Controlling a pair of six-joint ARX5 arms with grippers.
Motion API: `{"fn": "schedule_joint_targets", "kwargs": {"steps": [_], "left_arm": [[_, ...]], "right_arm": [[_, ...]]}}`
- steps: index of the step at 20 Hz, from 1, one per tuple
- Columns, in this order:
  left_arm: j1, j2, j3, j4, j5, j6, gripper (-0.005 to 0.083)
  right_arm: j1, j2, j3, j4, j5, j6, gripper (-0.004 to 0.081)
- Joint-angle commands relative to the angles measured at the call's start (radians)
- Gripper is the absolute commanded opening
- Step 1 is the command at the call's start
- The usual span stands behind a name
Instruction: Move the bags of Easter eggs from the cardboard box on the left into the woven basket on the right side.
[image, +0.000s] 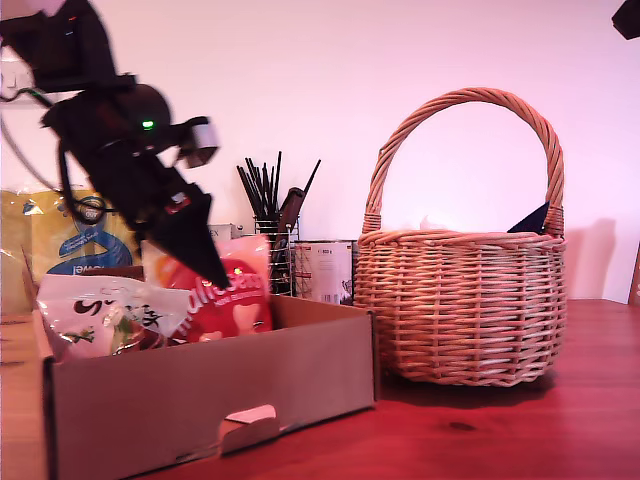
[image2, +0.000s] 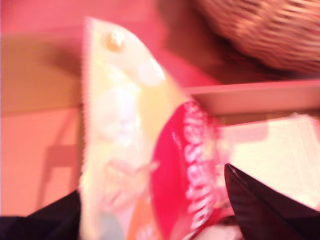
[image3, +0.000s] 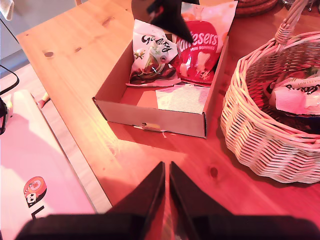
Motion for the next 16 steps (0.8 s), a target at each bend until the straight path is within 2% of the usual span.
{"fn": "schedule_joint_targets", "kwargs": {"steps": [1, 5, 9, 10, 13, 16], "left_arm": [[-0.032, 0.018, 0.003, -0.01, 0.006, 0.024, 0.0598], [-0.08, 0.025, 0.002, -0.079, -0.048, 0.024, 0.0563], [-0.089, 0.066, 0.001, -0.084, -0.114, 0.023, 0.0561], [-0.089, 0.084, 0.001, -0.077, -0.129, 0.023, 0.0538], [-0.09, 0.123, 0.001, -0.066, -0.151, 0.016, 0.0436], [-0.093, 0.124, 0.002, -0.055, -0.15, 0.013, 0.0233]], "right_arm": [[0.005, 0.003, 0.016, 0.011, -0.003, -0.003, -0.0013], [0.005, 0.004, 0.016, 0.011, -0.003, -0.003, -0.0013], [0.005, 0.004, 0.016, 0.011, -0.003, -0.003, -0.0013], [0.005, 0.004, 0.016, 0.011, -0.003, -0.003, -0.0013], [0.005, 0.004, 0.016, 0.012, -0.003, -0.003, -0.0013], [0.005, 0.004, 0.016, 0.014, -0.003, -0.003, -0.0013]]}}
